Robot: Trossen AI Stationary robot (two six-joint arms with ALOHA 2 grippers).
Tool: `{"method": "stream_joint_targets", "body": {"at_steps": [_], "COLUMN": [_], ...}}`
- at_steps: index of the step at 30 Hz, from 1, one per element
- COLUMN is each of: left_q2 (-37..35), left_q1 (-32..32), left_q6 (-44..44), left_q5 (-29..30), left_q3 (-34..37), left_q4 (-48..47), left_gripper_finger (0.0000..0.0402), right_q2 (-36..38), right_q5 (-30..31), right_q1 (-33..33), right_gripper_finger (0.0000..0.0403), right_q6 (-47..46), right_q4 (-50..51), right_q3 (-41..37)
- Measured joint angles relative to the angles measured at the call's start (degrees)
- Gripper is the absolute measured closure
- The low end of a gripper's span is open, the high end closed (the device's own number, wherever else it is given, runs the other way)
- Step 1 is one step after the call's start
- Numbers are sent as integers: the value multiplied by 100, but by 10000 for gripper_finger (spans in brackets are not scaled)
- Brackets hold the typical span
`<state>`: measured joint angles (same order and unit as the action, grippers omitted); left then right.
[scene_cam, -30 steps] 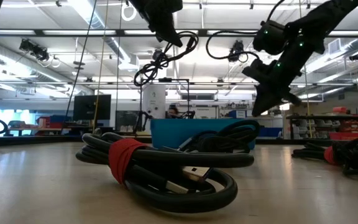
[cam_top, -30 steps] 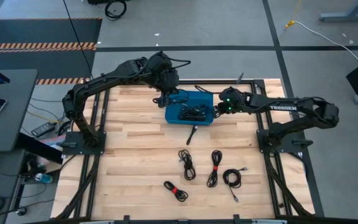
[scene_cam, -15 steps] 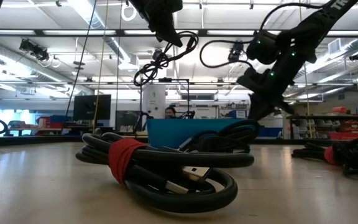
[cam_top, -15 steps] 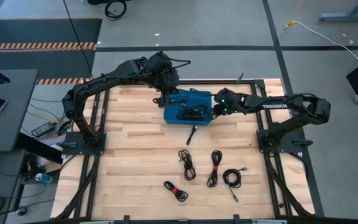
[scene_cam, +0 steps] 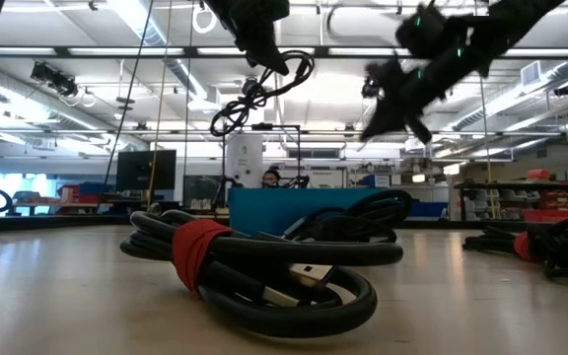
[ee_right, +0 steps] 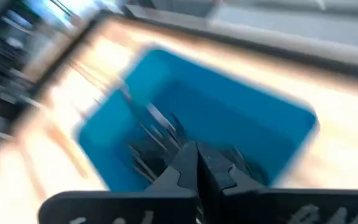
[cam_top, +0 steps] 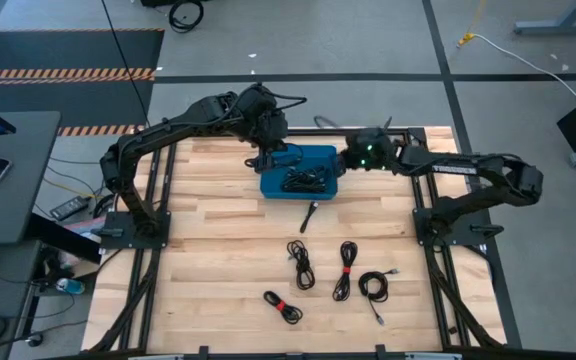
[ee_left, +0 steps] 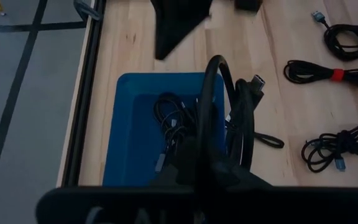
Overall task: Pick and place USB-C Cables
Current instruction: Put the black charger cable into the blue bin
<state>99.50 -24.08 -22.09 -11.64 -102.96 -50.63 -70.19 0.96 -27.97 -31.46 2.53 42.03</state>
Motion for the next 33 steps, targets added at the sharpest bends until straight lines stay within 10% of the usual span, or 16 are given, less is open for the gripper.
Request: {"method": "stream_joint_targets", "body": {"at_steps": [14, 33], "left_q2": [863, 1792], "left_q1": [127, 97], "left_q6": [-111, -82], "left_q5": [-390, -428], "left_q3": [-2, -2], "left_q4": [797, 1097], "left_gripper_finger": [397, 397], "right_q2": [1289, 1224], "right_q5": [-927, -798], "right_q1": [262, 580], "right_gripper_finger": [403, 403], "right_q6": [1819, 1924], "right_q4": [39, 652], "right_q3": [2096, 2174]}}
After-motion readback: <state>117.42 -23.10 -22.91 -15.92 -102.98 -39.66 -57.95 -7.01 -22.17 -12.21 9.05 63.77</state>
